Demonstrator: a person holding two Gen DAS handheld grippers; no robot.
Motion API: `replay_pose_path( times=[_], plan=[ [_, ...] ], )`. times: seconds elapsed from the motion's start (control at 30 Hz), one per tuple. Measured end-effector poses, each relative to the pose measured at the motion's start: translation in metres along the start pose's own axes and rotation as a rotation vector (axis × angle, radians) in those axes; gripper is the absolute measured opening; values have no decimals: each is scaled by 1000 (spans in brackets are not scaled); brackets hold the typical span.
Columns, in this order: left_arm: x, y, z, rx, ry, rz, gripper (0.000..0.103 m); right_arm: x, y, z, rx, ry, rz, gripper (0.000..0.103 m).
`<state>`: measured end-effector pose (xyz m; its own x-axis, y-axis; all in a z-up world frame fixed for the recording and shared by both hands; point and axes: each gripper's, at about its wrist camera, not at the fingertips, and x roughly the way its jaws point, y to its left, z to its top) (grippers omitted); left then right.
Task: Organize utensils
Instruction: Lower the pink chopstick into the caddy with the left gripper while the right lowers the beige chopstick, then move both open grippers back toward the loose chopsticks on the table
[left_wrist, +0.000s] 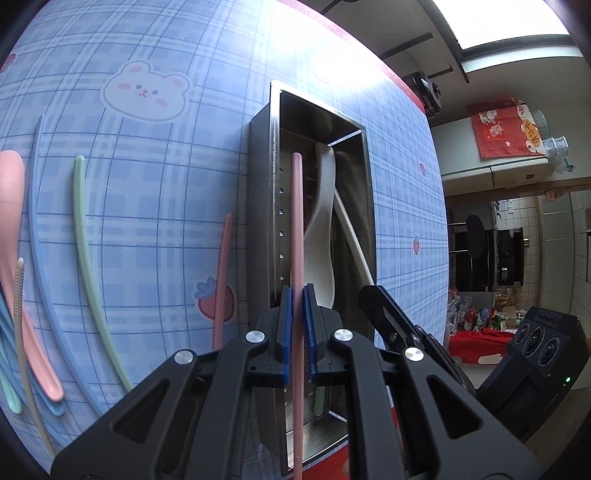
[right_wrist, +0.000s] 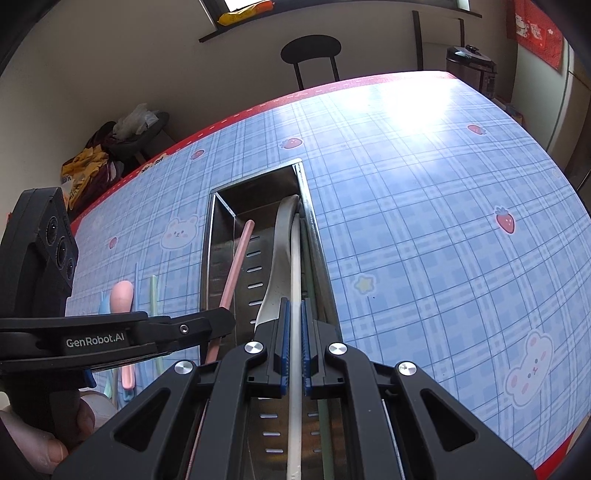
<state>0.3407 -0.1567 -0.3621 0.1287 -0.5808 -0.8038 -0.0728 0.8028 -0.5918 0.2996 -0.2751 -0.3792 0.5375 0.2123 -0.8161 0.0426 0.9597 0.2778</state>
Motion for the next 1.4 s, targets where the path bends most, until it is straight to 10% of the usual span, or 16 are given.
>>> replay_pose_path(
  times=[0.83,1.4],
  plan=[
    [-13,-12,9,44,-33,37,20,-12,-7,-3,27,14,29,8],
    [-133,18,-10,197,-255,169,97,-65,25,-18,-103,-52,-3,97]
  ],
)
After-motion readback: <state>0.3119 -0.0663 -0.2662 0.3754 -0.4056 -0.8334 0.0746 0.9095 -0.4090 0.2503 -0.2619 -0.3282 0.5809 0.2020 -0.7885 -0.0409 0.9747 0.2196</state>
